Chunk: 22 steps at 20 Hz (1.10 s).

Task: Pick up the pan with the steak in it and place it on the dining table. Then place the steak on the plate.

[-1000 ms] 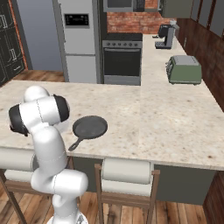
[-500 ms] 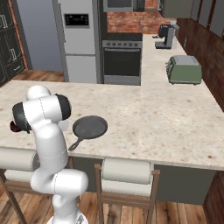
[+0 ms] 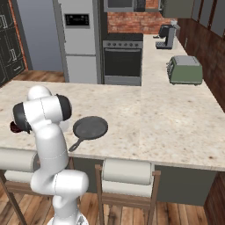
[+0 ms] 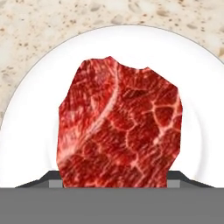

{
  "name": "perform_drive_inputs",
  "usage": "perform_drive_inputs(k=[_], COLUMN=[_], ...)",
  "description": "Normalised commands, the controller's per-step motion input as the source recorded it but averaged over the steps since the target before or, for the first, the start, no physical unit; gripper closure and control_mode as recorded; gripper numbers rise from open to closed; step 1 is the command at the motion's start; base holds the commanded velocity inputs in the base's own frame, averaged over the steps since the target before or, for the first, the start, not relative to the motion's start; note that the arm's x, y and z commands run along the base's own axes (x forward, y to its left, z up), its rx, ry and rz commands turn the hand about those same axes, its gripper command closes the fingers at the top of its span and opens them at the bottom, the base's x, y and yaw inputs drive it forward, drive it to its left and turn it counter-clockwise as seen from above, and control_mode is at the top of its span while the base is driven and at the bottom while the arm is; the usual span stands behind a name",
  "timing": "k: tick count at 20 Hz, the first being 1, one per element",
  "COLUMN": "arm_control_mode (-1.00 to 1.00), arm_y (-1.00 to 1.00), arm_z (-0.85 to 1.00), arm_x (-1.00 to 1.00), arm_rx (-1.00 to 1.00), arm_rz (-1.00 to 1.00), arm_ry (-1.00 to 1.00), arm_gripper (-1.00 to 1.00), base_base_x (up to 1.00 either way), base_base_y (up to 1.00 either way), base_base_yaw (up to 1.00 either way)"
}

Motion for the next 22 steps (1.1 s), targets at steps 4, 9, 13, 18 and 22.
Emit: perform_drive_inputs(k=[4,9,13,18,22], arm_control_mode=[-1.0,-1.0,-1.0,-1.0,-1.0], arm_y=[-0.07,0.0,0.0,0.0,-0.03], arm_z=[-0.07,0.0,0.01,0.06,0.11], arm_x=[0.0,0.0,0.0,0.0,-0.01], arm_rx=[0.0,0.0,0.0,0.0,0.0], arm_rz=[0.0,0.0,0.0,0.0,-0.01], arm_ry=[0.0,0.0,0.0,0.0,0.0], arm_gripper=[1.0,-1.0,-1.0,-1.0,-1.0], base_base_x=[0.0,0.0,0.0,0.0,0.0], base_base_y=[0.0,0.0,0.0,0.0,0.0], base_base_yaw=[0.0,0.0,0.0,0.0,0.0])
